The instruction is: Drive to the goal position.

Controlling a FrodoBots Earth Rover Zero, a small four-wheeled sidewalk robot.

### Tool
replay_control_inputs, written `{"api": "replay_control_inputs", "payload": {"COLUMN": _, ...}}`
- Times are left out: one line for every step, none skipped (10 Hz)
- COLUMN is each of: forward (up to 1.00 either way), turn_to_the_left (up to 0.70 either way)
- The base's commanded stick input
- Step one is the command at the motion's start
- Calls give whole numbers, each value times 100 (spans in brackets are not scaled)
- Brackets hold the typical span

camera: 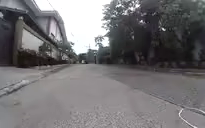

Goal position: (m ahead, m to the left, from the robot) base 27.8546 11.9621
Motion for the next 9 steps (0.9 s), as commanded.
{"api": "replay_control_inputs", "payload": {"forward": 100, "turn_to_the_left": 4}}
{"api": "replay_control_inputs", "payload": {"forward": 100, "turn_to_the_left": 4}}
{"api": "replay_control_inputs", "payload": {"forward": 100, "turn_to_the_left": 4}}
{"api": "replay_control_inputs", "payload": {"forward": 100, "turn_to_the_left": 4}}
{"api": "replay_control_inputs", "payload": {"forward": 100, "turn_to_the_left": 4}}
{"api": "replay_control_inputs", "payload": {"forward": 100, "turn_to_the_left": 4}}
{"api": "replay_control_inputs", "payload": {"forward": 100, "turn_to_the_left": 4}}
{"api": "replay_control_inputs", "payload": {"forward": 100, "turn_to_the_left": 4}}
{"api": "replay_control_inputs", "payload": {"forward": 100, "turn_to_the_left": 4}}
